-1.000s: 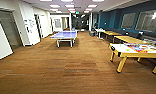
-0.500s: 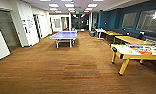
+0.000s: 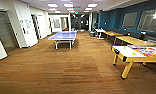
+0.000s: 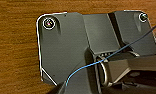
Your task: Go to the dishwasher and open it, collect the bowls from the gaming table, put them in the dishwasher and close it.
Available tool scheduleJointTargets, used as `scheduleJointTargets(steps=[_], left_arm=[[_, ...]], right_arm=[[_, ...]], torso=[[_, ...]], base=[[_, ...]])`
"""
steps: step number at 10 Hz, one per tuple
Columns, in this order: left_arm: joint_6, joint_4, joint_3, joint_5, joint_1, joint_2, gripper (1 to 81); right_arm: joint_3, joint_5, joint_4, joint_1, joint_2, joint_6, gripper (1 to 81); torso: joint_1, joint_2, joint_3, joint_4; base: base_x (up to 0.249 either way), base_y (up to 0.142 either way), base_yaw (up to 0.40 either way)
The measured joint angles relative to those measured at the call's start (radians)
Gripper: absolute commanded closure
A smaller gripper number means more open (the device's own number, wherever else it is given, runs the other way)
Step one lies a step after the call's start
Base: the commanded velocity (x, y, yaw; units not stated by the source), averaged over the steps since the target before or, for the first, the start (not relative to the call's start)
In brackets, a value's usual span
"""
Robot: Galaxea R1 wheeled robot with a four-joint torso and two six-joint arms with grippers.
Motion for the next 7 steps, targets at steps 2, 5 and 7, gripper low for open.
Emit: scheduleJointTargets(steps=[2,5,7], left_arm=[[0.000,-0.001,0.000,0.000,0.003,0.000,1.0],[-0.007,-0.011,0.000,-0.006,0.002,-0.003,1.0],[-0.008,-0.044,0.000,-0.008,0.002,-0.002,1.0]], right_arm=[[-0.001,-0.001,0.000,-0.003,0.000,0.000,1.0],[0.001,-0.001,0.000,0.002,0.000,0.001,1.0],[0.001,0.001,0.000,0.003,0.000,0.003,1.0]], torso=[[0.000,0.000,0.000,0.000],[0.000,0.000,0.000,0.000],[0.000,0.000,0.000,0.000]], base=[[0.275,0.000,0.000],[0.275,0.000,0.000],[0.275,0.000,0.000]])
